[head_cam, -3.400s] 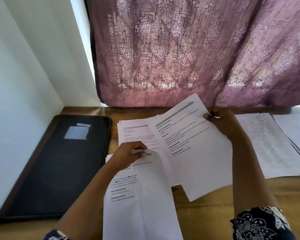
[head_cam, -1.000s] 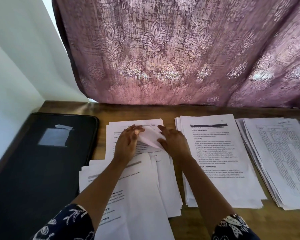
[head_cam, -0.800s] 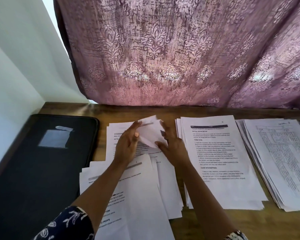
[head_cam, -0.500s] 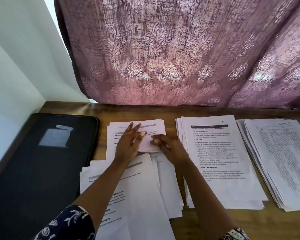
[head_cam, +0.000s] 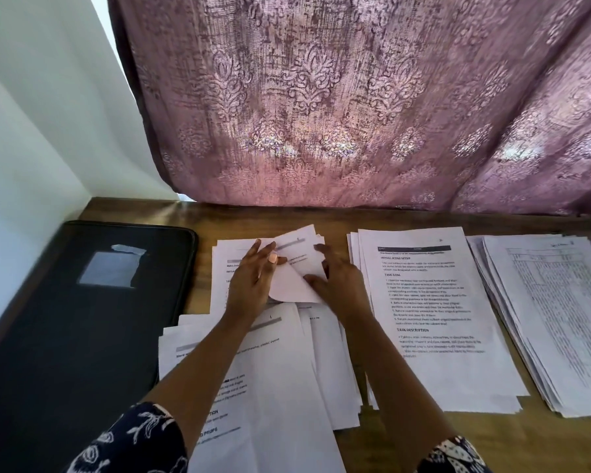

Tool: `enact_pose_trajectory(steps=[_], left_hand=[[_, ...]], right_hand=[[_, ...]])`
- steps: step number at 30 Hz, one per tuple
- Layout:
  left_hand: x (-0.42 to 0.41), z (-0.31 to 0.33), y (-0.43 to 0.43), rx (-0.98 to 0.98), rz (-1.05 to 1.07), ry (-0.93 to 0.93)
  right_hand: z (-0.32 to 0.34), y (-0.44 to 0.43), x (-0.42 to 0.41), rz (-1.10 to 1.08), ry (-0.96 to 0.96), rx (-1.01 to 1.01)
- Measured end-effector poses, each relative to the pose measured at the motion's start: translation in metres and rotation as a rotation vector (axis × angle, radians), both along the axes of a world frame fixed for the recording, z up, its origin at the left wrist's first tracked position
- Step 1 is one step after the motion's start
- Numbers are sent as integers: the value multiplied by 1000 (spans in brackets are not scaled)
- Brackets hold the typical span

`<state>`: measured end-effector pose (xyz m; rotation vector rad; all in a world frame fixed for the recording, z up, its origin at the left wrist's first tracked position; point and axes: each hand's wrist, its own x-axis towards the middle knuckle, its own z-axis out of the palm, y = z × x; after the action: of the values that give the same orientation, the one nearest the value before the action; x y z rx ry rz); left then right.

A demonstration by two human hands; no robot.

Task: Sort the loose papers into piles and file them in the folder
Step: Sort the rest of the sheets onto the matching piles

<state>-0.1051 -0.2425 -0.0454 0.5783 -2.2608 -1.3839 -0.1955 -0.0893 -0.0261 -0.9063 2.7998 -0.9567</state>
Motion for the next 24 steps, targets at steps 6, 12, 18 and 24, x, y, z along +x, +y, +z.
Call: enact_pose_trajectory(steps=[6, 12, 18, 24], left_hand=[[4, 7, 3, 47, -3, 70], [6, 2, -2, 76, -19, 193], [0, 3, -1, -132, -26, 14], [-1, 3, 0, -441, -4, -142]], right_hand=[[-13, 7, 21, 152, 420, -147], [2, 8, 17, -42, 97, -224], [26, 0, 8, -127, -275, -174], [30, 7, -4, -237, -604, -382]])
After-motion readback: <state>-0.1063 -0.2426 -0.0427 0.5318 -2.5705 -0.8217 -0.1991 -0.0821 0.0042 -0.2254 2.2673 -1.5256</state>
